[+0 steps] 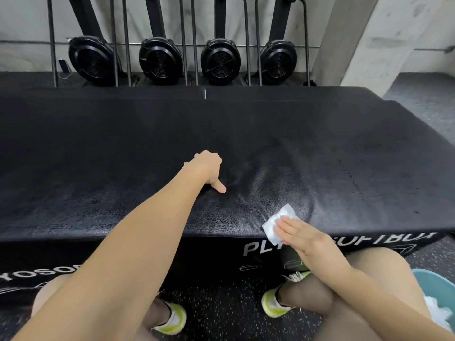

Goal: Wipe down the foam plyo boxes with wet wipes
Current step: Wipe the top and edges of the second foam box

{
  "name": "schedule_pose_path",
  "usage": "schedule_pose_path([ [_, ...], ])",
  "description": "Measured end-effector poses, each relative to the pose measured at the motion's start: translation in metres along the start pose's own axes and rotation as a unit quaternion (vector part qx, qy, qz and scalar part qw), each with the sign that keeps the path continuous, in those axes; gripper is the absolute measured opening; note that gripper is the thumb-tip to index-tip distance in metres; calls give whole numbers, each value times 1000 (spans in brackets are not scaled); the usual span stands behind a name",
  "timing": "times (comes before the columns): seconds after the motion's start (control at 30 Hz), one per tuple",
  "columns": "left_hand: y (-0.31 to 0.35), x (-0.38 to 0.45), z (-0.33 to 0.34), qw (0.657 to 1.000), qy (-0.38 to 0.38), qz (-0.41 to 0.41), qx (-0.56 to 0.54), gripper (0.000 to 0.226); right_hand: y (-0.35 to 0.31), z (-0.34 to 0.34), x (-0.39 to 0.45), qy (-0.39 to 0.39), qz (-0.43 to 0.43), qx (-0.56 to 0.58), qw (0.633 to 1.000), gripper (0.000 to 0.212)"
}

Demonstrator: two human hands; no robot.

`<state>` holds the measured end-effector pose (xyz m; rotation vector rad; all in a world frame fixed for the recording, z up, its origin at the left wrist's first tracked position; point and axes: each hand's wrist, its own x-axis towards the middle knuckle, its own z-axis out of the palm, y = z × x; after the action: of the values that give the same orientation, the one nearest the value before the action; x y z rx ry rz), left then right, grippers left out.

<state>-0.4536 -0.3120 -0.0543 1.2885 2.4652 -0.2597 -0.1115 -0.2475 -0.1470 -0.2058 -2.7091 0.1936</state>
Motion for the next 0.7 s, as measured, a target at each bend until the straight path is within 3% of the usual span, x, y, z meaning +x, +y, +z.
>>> schedule_pose_path([
  [0.2, 0, -11, 0, 1000, 8, 7, -2, 108, -65, 37, 41, 79, -58, 11, 995, 33],
  [0.43, 1, -24, -2, 1000, 10, 19, 8, 102, -144, 77, 103, 121, -57, 41, 990, 33],
  [0.7, 1, -30, -1, 1000, 10, 22, 3, 97, -56, 27, 38, 66, -51, -22, 996, 41],
])
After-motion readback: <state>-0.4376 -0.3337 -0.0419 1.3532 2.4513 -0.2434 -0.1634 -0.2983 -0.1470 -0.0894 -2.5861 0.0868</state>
